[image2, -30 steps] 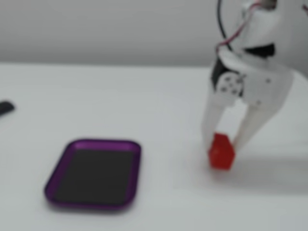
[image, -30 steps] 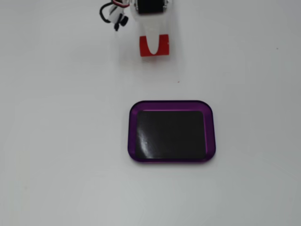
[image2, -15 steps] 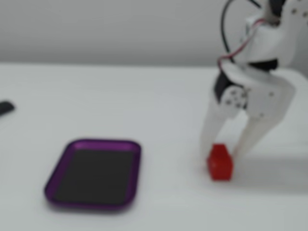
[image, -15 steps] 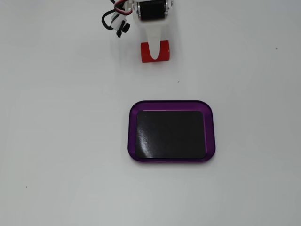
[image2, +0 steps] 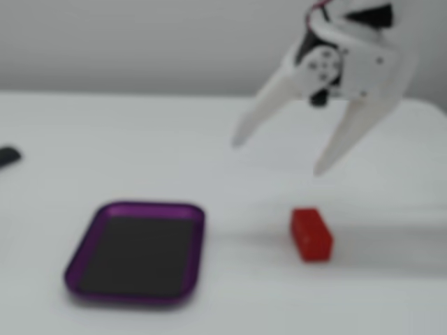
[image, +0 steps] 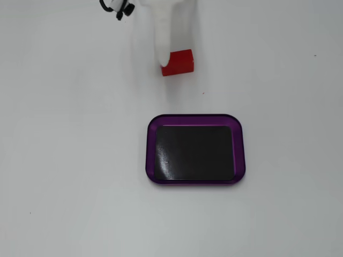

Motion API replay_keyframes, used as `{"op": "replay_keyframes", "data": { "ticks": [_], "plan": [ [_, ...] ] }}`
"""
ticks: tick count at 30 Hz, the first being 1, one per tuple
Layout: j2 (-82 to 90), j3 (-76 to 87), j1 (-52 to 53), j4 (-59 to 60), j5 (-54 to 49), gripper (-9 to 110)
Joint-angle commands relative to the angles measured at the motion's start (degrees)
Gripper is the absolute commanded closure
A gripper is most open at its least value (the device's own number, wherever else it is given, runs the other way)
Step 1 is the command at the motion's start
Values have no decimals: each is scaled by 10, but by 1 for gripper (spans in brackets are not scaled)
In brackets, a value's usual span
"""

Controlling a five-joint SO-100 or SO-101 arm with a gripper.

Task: Remove the cube from the box.

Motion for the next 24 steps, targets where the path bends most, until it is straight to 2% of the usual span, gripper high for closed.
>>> {"op": "replay_keyframes", "data": {
  "ticks": [1,6,16,24],
  "plan": [
    [58,-83,28,42,-4,68],
    [200,-3,81,42,-47,68],
    [493,396,102,-64,-55,68],
    [684,542,98,-24,-56,71]
  ]
}}
